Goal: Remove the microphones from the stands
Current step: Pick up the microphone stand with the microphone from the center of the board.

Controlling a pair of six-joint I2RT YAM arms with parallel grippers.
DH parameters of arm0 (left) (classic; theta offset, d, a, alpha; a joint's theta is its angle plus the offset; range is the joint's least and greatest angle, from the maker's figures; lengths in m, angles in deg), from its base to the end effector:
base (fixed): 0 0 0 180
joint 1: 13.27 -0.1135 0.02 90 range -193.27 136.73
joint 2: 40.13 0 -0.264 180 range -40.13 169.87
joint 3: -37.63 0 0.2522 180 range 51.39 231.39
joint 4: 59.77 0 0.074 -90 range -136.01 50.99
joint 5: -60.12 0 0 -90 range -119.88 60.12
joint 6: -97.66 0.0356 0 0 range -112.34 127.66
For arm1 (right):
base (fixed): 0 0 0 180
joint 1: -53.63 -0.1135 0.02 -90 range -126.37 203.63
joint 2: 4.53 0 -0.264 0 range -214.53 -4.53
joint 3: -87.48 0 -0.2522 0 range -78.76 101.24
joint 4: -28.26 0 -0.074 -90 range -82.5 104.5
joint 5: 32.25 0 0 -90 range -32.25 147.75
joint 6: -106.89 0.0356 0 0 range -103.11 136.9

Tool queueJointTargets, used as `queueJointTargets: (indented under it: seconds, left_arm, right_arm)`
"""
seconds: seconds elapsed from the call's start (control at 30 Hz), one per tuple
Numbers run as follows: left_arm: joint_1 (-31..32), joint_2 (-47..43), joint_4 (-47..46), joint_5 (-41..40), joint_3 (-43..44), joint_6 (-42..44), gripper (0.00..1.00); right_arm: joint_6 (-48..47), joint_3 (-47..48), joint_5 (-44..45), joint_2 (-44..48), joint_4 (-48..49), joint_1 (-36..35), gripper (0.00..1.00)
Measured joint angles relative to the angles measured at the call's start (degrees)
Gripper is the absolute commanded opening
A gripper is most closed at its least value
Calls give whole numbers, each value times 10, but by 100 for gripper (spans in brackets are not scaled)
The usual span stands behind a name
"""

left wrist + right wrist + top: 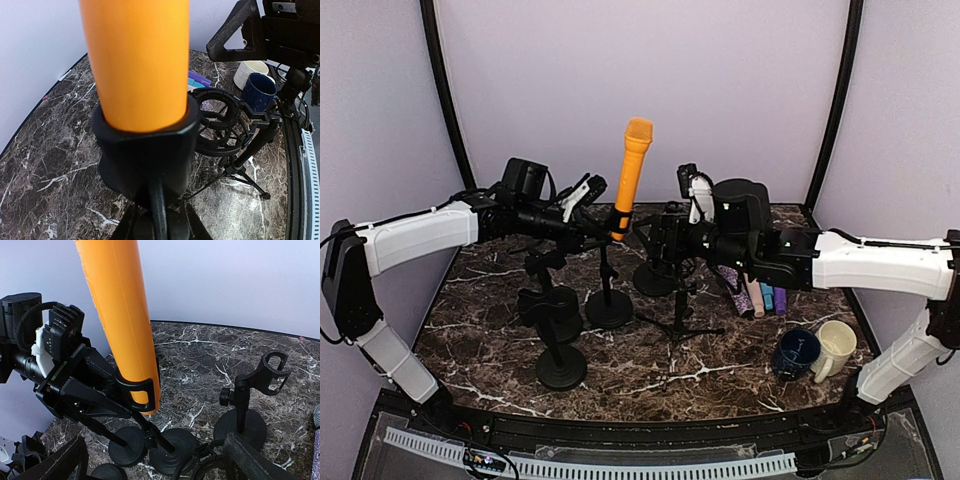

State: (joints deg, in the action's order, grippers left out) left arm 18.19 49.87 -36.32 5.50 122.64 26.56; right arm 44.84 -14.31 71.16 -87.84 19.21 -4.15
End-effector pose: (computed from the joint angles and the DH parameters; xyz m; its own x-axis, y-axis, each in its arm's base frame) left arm 0.2979 -0.2064 0.3065 -0.1058 0.3744 -0.9212 0.9450 0.3261 0.0240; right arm 0.1913 0.2881 0.3267 -0.4447 0.1496 -0.8831 -0.5599 0.7231 0.4044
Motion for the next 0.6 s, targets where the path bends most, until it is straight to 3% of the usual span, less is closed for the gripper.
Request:
queueJointTargets:
  seconds: [0.17, 0.37, 0.6]
  left_arm:
    - [0, -1, -2, -3, 0, -3, 0]
    - [0, -11, 1, -35, 4, -11, 0]
    - [0, -19, 12, -76, 72, -39, 0]
  right_arm:
    - [-3, 0, -3, 5, 0, 0, 94]
    - [-2, 11, -15, 4, -9, 0, 94]
    - [17, 67, -37, -23, -27, -2, 93]
